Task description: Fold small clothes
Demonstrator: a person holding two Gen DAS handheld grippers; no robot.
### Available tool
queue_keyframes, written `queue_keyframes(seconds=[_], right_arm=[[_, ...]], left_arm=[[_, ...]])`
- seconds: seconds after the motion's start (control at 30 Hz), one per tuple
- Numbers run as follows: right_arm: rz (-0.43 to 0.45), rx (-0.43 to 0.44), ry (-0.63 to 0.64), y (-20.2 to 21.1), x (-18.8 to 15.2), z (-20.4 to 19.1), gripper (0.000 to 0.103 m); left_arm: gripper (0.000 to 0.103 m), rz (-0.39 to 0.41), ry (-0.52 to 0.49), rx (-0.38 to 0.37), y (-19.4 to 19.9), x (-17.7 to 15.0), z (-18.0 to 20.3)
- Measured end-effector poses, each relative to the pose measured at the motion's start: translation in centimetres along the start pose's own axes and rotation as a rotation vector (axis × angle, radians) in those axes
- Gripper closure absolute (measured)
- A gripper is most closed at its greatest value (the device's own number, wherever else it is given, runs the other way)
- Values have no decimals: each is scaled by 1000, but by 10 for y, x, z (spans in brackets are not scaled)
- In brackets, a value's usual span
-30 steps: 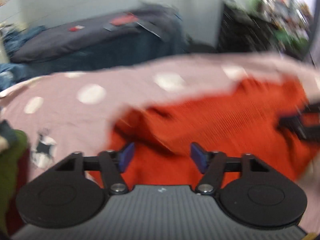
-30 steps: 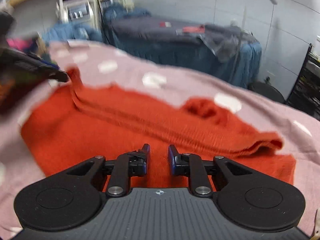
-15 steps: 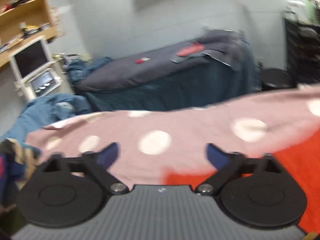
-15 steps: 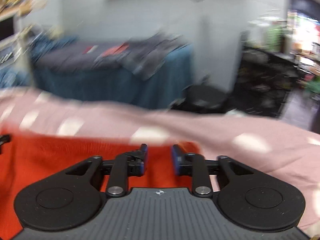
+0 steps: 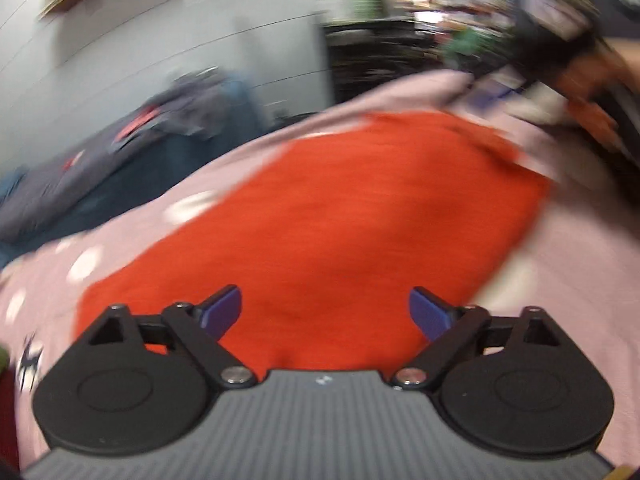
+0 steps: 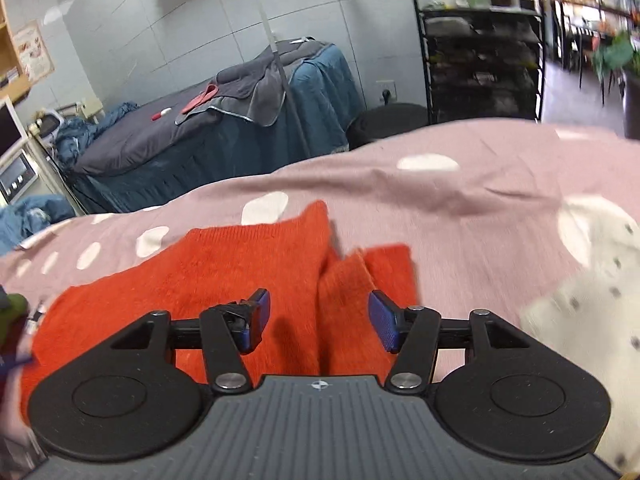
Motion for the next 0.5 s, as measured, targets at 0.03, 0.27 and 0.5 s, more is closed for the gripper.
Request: queue_keyframes(seconds=[0.03,0.27,0.5], right_arm=[[4,1,-17,4,0,3,10],[-91,46,-99,13,-13,14,3],[-152,30,-116,5,-27,22,3]], left_arm=[[17,16,-59,-2,4,1,21],[22,36,-218,24,-11,15,113],[44,67,-262,84,-52,50,145]])
Point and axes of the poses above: each gripper's, at about its wrist camera, not at the fingertips, and y roughly against the way its jaws point, z to its right, x to its top, the point moved 8 cm from there along -y, roughly the way its jaws point, and after that the axes turned 9 degrees about x, right-handed, at the moved point
